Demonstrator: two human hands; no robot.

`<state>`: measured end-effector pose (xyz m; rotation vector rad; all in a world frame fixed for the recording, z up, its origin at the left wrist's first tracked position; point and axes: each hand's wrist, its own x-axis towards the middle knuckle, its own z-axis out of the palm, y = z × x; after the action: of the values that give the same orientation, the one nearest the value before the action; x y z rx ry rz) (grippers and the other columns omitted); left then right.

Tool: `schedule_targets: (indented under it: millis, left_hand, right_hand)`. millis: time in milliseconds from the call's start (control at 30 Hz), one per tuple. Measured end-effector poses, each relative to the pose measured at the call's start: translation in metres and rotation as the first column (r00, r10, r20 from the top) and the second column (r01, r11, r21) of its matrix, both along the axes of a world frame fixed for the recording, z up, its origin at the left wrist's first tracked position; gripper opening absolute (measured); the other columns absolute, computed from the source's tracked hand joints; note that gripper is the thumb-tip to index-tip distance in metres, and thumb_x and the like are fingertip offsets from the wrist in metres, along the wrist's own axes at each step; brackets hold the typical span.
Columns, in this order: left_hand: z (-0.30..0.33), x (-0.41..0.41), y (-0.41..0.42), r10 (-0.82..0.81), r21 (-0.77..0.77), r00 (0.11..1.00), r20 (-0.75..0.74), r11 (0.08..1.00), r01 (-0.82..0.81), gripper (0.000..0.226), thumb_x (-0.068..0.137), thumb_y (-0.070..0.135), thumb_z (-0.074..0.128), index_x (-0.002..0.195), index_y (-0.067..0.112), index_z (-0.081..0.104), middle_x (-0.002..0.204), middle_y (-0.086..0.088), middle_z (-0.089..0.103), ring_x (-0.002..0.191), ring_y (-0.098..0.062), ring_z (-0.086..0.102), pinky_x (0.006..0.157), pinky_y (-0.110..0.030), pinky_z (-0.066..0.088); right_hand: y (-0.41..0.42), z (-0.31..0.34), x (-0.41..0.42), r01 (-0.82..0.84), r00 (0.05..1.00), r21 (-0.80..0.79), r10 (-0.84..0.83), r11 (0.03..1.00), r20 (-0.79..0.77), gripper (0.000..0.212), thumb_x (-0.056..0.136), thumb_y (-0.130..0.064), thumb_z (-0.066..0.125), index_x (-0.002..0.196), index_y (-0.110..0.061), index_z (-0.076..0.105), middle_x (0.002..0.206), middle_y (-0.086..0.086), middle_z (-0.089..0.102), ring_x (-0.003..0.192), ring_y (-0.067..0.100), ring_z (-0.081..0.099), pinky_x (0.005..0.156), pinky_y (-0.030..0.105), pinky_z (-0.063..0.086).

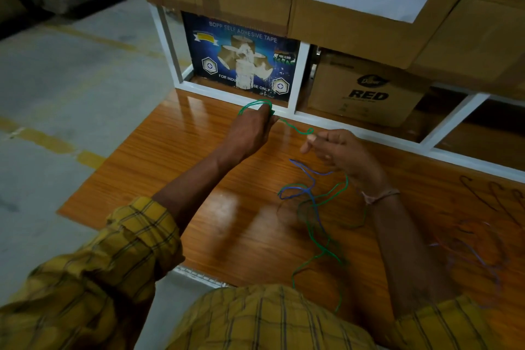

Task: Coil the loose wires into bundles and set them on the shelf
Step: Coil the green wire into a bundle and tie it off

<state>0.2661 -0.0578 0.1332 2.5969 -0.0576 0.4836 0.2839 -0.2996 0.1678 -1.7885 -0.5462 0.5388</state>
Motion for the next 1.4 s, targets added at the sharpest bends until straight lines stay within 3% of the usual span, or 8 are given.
schedule_targets:
  millis: [467, 600, 700, 800, 900, 1100, 1267, 1400]
  left_hand:
    - [-0.014, -0.022, -0.001, -0.280, -0.425, 0.900, -0.335, 0.897, 0.121, 0.032, 0.113, 0.036, 0.048, 0.091, 0.017, 0.061, 0.074, 0.004, 0.059, 0.063, -0.008, 0.054, 0.063, -0.030, 0.045]
    - [0.010, -0.043, -0.016, -0.545, -0.751, 0.779, -0.309, 0.643, 0.152, 0.032, 0.114, 0.027, 0.045, 0.088, 0.013, 0.057, 0.057, 0.006, 0.046, 0.046, -0.007, 0.039, 0.047, -0.021, 0.033]
    - [0.027, -0.045, -0.023, -0.725, -0.955, 0.658, -0.204, 0.294, 0.029, 0.027, 0.112, 0.027, 0.043, 0.090, 0.014, 0.052, 0.060, 0.008, 0.032, 0.046, -0.005, 0.025, 0.044, -0.020, 0.020]
    - [0.038, -0.042, -0.028, -0.795, -0.999, 0.607, 0.004, -0.027, -0.029, 0.027, 0.110, 0.031, 0.035, 0.095, 0.015, 0.051, 0.066, 0.005, 0.028, 0.052, -0.008, 0.020, 0.050, -0.026, 0.018]
    - [0.050, -0.037, -0.033, -0.746, -0.988, 0.654, 0.125, -0.154, 0.013, 0.023, 0.111, 0.026, 0.035, 0.097, 0.014, 0.049, 0.072, 0.000, 0.046, 0.056, -0.013, 0.030, 0.057, -0.028, 0.029]
    - [0.056, -0.018, -0.037, -0.543, -0.987, 0.828, 0.138, -0.004, 0.162, 0.020, 0.114, 0.018, 0.040, 0.130, 0.005, 0.038, 0.125, -0.030, 0.068, 0.111, -0.041, 0.073, 0.098, -0.048, 0.060]
    - [0.034, -0.007, -0.033, -0.313, -0.656, 0.947, -0.074, 0.730, 0.190, 0.036, 0.113, 0.038, 0.040, 0.129, 0.005, 0.039, 0.140, -0.018, 0.058, 0.127, -0.022, 0.065, 0.112, -0.053, 0.051]
    - [0.027, -0.006, -0.032, -0.298, -0.321, 0.942, -0.155, 0.917, 0.238, 0.033, 0.114, 0.042, 0.032, 0.127, 0.012, 0.035, 0.122, -0.013, 0.067, 0.094, -0.021, 0.073, 0.088, -0.050, 0.059]
  right_hand:
    - [-0.002, 0.023, 0.027, 0.326, 0.924, 0.195, -0.356, 0.925, 0.143, 0.032, 0.108, -0.026, 0.050, 0.083, -0.016, 0.067, 0.049, -0.008, 0.031, 0.042, 0.004, 0.024, 0.041, 0.018, 0.021]
    - [-0.005, 0.000, 0.051, 0.447, 0.862, 0.133, -0.466, 0.885, 0.200, 0.031, 0.108, -0.022, 0.051, 0.079, -0.022, 0.063, 0.059, -0.019, 0.056, 0.056, -0.007, 0.049, 0.061, 0.016, 0.036]
    - [0.003, -0.029, 0.060, 0.501, 0.840, 0.060, -0.501, 0.864, 0.206, 0.032, 0.104, -0.034, 0.055, 0.074, -0.027, 0.066, 0.075, -0.006, 0.067, 0.074, -0.006, 0.054, 0.073, 0.025, 0.040]
    - [0.015, -0.045, 0.055, 0.474, 0.870, -0.023, -0.464, 0.880, 0.165, 0.034, 0.102, -0.033, 0.060, 0.069, -0.023, 0.063, 0.052, -0.016, 0.058, 0.052, -0.007, 0.047, 0.059, 0.021, 0.035]
    - [0.026, -0.063, 0.039, 0.381, 0.923, -0.094, -0.374, 0.920, 0.085, 0.028, 0.097, -0.027, 0.065, 0.071, -0.018, 0.066, 0.059, -0.011, 0.061, 0.059, 0.001, 0.051, 0.064, 0.036, 0.044]
    - [0.034, -0.051, -0.017, 0.110, 0.987, -0.100, -0.120, 0.989, -0.102, 0.044, 0.106, -0.035, 0.054, 0.083, -0.002, 0.069, 0.048, -0.008, 0.038, 0.037, 0.006, 0.028, 0.040, 0.019, 0.020]
    - [0.023, -0.010, -0.033, -0.115, 0.986, -0.159, 0.094, 0.980, -0.135, 0.030, 0.107, -0.031, 0.053, 0.099, -0.008, 0.071, 0.054, 0.001, 0.050, 0.033, 0.009, 0.033, 0.037, 0.018, 0.025]
    - [0.003, 0.016, -0.021, -0.114, 0.971, 0.082, 0.129, 0.990, -0.199, 0.022, 0.103, -0.019, 0.058, 0.099, 0.000, 0.068, 0.051, 0.005, 0.048, 0.029, 0.008, 0.029, 0.034, 0.018, 0.020]
